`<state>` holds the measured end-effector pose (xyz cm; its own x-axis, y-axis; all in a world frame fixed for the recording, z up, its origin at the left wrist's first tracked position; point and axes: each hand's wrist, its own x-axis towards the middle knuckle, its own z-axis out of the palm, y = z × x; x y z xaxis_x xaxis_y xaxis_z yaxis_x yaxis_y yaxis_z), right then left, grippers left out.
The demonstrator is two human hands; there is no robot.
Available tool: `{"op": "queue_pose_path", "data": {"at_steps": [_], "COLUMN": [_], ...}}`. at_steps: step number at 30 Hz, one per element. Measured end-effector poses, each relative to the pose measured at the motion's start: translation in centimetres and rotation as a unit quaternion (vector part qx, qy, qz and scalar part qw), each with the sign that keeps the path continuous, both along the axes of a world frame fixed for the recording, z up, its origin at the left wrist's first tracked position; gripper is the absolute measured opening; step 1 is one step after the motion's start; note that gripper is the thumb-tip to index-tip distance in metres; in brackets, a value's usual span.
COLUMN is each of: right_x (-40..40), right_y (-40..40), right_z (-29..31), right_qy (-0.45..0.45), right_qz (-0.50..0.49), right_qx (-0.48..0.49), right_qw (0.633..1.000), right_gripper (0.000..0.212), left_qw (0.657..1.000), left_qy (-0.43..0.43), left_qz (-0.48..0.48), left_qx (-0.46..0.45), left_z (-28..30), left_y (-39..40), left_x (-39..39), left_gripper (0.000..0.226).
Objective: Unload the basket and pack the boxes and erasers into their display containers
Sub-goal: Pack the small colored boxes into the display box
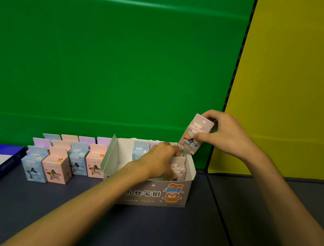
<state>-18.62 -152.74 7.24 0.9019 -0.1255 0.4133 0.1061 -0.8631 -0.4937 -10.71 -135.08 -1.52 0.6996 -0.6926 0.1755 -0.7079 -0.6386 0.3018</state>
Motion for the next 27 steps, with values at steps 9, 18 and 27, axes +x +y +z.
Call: {"op": "queue_pose_path", "data": {"at_steps": [9,18,27], "right_x": [-1.1,-0.5,0.6], "right_y": [0.4,2.8,3.8], "right_z": [0.9,-0.3,-1.7], "right_qy": [0.015,0.161,0.239], "right_qz": [0.046,0.111,0.099], "right_qx": [0.017,-0.064,-0.167], "right_qw": [0.999,0.979,0.951], "right_gripper": [0.035,0.036,0.042], "left_qw": [0.996,0.986,0.975], "left_qy": [-0.059,-0.114,-0.144], "left_qz": [-0.001,0.108,0.169], "left_qx": [0.064,0.058,-0.029], "left_z": [1.2,5.4,5.4], "left_y": [1.3,7.3,9.4], "left_x": [-0.7,0.4,-0.8], "left_gripper": [0.072,0.05,0.03]}}
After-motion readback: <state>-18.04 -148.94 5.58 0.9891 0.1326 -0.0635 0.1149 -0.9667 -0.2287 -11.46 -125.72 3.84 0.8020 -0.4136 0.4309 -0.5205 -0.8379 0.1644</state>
